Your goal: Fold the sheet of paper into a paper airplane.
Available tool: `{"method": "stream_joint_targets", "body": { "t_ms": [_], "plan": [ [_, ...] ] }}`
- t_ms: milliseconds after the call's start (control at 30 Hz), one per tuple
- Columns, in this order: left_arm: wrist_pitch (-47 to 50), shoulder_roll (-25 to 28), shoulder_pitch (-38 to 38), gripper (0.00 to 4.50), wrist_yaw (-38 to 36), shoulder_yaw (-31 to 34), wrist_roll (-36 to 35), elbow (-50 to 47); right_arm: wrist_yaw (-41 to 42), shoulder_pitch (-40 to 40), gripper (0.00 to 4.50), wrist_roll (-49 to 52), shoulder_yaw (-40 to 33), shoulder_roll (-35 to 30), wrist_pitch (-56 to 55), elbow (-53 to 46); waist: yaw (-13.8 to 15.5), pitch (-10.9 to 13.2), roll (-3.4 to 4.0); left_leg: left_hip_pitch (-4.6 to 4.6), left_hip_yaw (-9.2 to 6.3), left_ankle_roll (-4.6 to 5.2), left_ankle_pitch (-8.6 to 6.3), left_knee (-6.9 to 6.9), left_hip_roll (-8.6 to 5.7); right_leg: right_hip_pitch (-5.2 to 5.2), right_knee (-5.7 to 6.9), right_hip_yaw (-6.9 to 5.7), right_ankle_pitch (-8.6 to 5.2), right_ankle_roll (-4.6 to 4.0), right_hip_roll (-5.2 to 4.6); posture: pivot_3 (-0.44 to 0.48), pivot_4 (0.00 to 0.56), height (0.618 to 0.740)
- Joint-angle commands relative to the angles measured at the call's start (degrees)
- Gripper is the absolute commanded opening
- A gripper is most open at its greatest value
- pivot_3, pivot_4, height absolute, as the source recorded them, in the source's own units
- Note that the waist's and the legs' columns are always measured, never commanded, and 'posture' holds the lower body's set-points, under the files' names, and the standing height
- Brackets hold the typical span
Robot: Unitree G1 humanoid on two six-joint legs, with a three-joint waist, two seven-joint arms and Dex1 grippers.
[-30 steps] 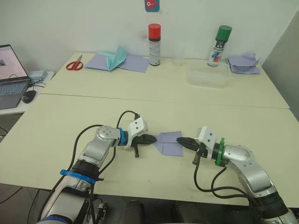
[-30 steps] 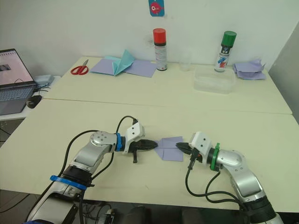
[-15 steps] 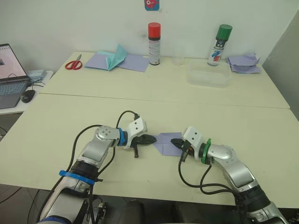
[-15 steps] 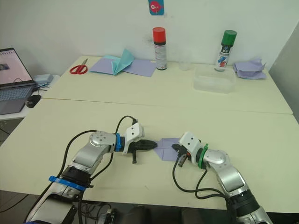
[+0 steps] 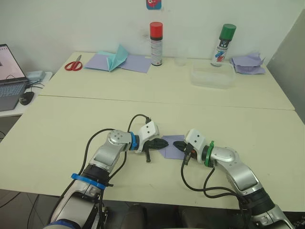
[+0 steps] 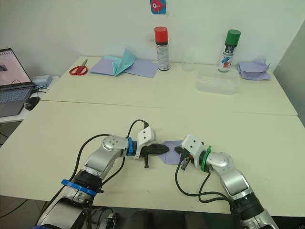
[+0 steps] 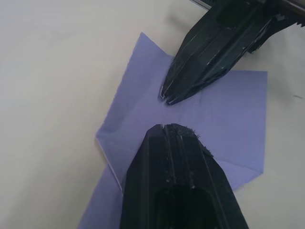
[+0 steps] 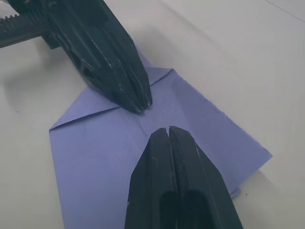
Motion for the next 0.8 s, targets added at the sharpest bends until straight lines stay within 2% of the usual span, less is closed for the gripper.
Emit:
{"method": "stream_joint_targets", "body": {
  "t_ms": [33, 333, 533, 800],
  "plan": [
    [-1.0, 1.4, 0.1, 0.00, 0.8, -0.2, 2.4, 3.7, 0.0, 0.6, 0.03, -0.7, 0.6, -0.3, 0.8, 0.7, 0.0, 0.0, 0.00, 0.00, 0.00, 0.00, 0.00, 0.00, 0.00, 0.00, 0.00, 0.00, 0.00, 0.00, 0.00, 0.000, 0.150, 0.740],
    [-0.5, 7.9, 6.4, 0.00, -3.3, 3.0, -1.4, -1.2, 0.0, 0.7, 0.03, -0.7, 0.6, -0.5, 1.1, 0.8, -0.4, 0.0, 0.02, 0.08, 0.00, 0.00, 0.00, -0.11, 0.03, 0.01, 0.00, 0.00, 0.00, 0.00, -0.01, 0.000, 0.150, 0.740],
    [-1.0, 10.7, 8.5, 0.00, -2.7, 5.9, -2.1, -1.3, 0.2, 0.2, 0.03, -0.5, 0.5, -0.4, 1.3, 1.5, -0.3, 0.0, 0.02, 0.09, 0.00, 0.00, 0.00, -0.13, 0.03, 0.02, 0.00, -0.02, 0.00, 0.00, -0.03, 0.000, 0.150, 0.740],
    [5.7, 10.7, 6.0, 0.00, -4.9, 12.2, -11.8, -8.7, 0.6, -0.3, 0.03, -0.5, 0.7, -0.2, 1.0, 2.1, -0.4, 0.0, 0.00, 0.06, -0.01, -0.01, 0.00, -0.28, 0.05, -0.08, 0.00, -0.06, 0.00, 0.00, -0.02, 0.000, 0.150, 0.740]
  ]
}}
